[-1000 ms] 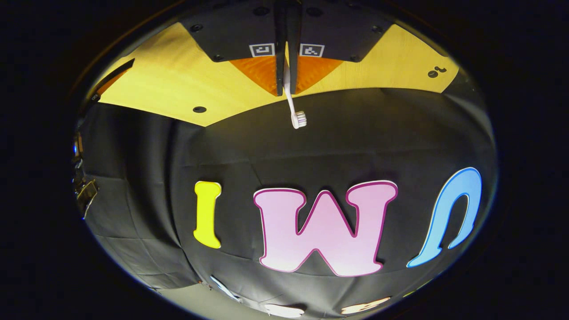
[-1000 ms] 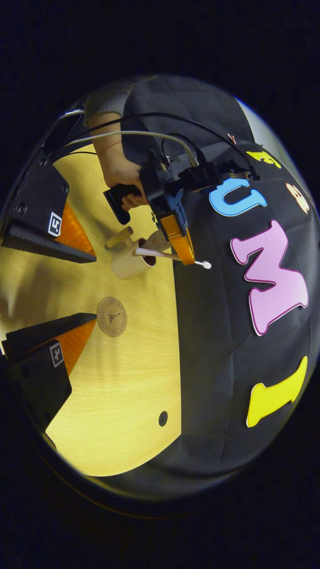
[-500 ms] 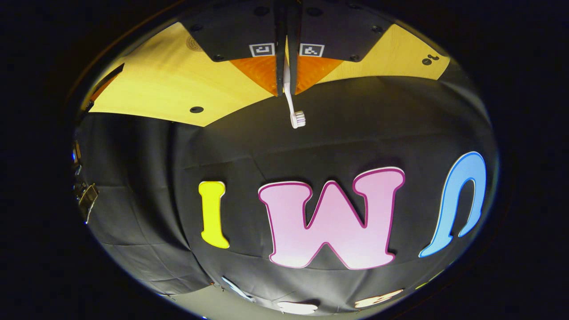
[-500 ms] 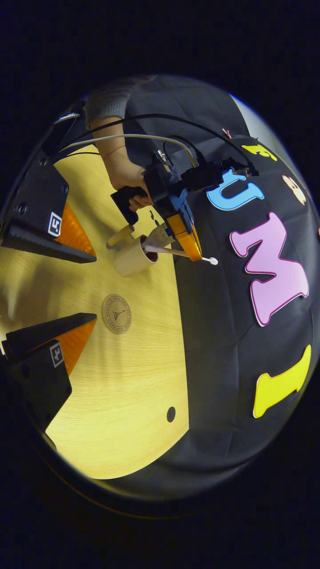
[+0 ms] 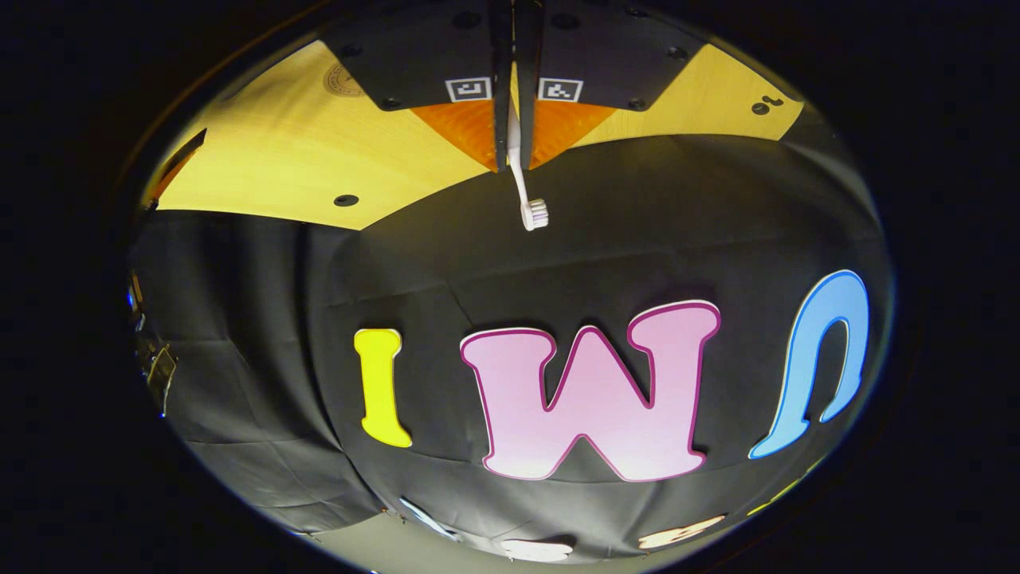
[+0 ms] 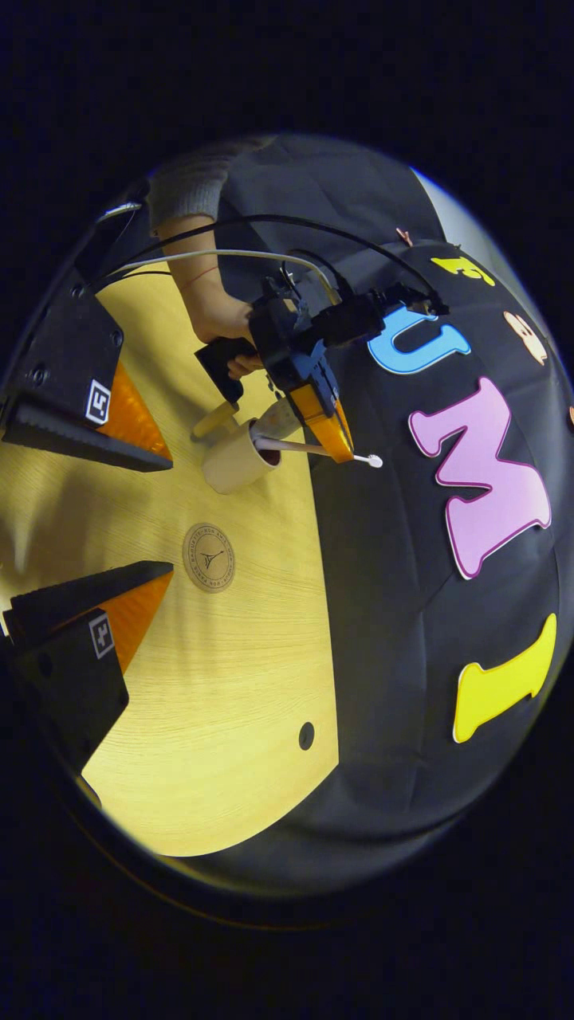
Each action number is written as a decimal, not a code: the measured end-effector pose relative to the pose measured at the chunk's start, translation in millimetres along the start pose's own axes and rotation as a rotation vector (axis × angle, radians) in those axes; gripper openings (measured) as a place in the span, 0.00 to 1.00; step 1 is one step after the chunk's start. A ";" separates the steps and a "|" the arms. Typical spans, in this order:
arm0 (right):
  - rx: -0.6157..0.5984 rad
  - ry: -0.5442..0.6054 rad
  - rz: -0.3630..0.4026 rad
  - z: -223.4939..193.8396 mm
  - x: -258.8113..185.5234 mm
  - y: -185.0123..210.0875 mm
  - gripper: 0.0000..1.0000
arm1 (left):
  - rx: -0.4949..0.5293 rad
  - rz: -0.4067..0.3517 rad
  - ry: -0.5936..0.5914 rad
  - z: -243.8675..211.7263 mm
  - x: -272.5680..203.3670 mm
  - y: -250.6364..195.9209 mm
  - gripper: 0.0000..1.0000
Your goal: Put the toothbrush and toothpaste on the desktop into the cup, then pick up the cup and place it on the coaster on the desktop.
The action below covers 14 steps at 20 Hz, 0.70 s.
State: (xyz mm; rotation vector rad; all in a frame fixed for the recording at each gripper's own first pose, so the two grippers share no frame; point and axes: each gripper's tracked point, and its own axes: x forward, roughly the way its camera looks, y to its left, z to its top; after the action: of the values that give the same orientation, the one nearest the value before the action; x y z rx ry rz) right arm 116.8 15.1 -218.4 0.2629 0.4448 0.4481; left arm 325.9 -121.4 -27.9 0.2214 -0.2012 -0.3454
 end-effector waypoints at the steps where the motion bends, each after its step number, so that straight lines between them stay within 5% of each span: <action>1: 0.004 -0.003 -0.002 0.9 -0.2 -0.8 0.70 | 0.003 -0.002 0.006 -1.4 -1.0 -0.5 0.08; 9: 0.005 -0.008 0.001 3.4 -4.7 0.6 0.70 | 0.018 -0.015 0.078 -19.6 -12.7 -6.2 0.11; 14: 0.015 -0.013 0.005 8.0 -4.9 2.3 0.70 | 0.025 -0.048 0.104 -23.6 -24.4 -14.8 0.23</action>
State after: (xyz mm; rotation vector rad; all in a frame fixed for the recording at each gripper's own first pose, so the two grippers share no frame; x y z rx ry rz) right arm 115.8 13.7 -208.9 0.2817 0.4355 0.4474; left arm 304.3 -122.0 -58.0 0.2685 -0.0974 -0.3779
